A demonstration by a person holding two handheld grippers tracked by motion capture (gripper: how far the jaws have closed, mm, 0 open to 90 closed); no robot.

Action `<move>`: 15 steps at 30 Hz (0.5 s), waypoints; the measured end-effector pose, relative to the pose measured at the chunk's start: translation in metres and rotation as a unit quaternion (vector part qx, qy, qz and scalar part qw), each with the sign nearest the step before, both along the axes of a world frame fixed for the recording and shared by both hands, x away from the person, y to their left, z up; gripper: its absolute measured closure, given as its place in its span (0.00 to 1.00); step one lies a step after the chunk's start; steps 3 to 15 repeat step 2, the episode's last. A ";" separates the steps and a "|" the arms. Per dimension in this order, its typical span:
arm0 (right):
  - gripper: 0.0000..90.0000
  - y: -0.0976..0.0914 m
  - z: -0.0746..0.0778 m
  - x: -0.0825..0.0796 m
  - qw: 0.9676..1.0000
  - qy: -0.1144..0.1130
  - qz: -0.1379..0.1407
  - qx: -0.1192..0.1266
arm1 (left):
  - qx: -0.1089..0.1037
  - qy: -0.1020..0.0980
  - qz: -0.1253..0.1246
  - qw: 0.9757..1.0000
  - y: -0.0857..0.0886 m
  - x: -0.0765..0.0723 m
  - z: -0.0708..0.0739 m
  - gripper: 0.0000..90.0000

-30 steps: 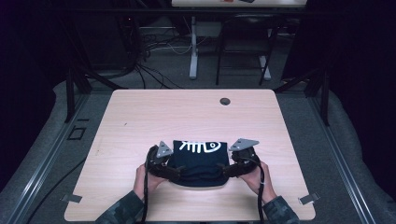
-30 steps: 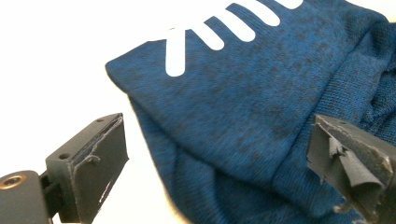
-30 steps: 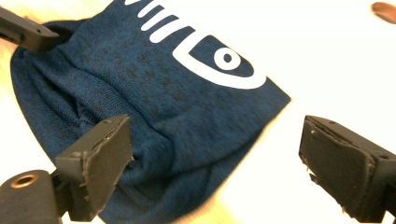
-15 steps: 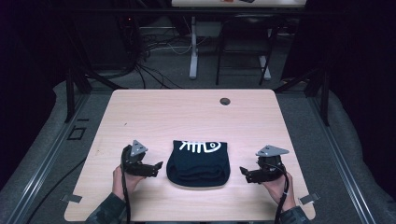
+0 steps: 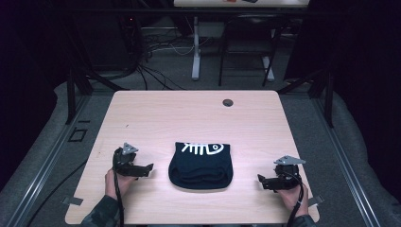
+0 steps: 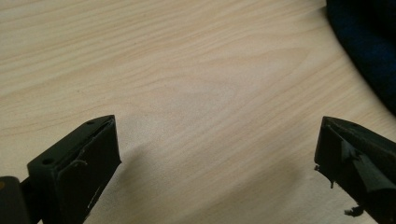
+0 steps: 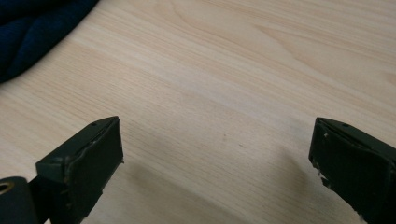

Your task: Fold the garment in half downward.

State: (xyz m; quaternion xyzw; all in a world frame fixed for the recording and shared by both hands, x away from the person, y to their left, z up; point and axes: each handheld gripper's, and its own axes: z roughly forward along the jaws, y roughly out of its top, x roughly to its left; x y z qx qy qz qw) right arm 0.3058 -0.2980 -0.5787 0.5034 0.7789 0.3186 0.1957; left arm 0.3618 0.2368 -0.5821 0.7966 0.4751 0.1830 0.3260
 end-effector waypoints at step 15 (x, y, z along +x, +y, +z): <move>0.03 -0.002 -0.003 0.001 1.000 0.000 -0.006 0.002 | 0.000 0.003 0.001 1.000 0.001 0.002 -0.002 0.00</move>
